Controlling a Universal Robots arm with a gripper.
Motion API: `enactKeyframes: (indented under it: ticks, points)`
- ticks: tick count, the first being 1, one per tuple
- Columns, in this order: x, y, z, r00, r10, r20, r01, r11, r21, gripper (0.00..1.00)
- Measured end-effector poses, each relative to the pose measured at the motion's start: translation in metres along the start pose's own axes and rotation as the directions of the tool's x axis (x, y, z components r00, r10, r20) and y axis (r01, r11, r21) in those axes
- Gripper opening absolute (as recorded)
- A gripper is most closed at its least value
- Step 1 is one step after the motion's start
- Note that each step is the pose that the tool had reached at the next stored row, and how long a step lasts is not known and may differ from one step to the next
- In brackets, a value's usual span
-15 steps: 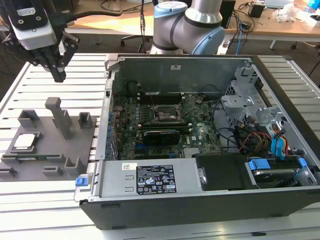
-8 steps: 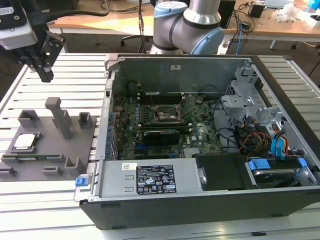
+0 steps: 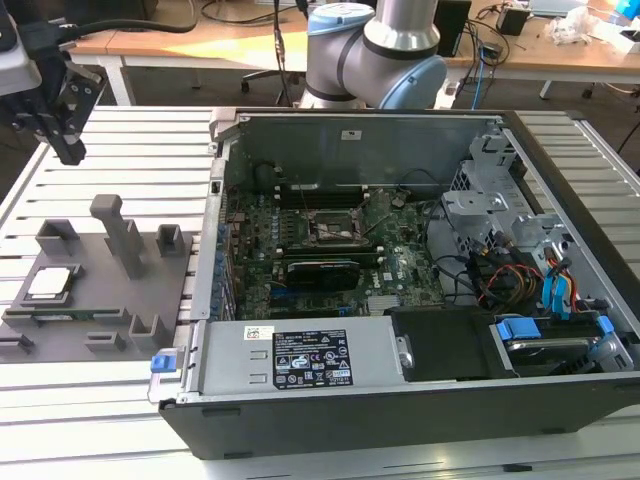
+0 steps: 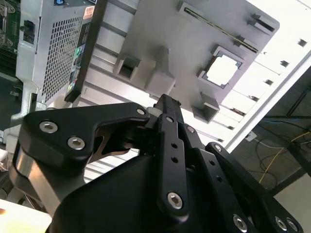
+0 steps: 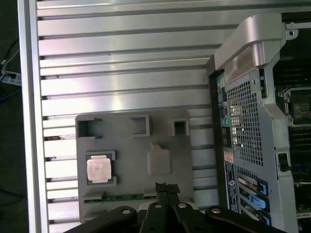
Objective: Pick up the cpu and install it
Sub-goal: 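Reach for the cpu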
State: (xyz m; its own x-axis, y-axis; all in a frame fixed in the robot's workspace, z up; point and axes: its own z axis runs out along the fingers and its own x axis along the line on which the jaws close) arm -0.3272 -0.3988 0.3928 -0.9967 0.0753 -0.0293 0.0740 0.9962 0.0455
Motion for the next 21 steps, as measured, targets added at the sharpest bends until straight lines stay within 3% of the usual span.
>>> enactKeyframes:
  ticks: [21]
  points:
    - [0.0496,-0.0048,0.0220,1.0000,0.000,0.0002,0.000,1.0000,0.0000,0.11]
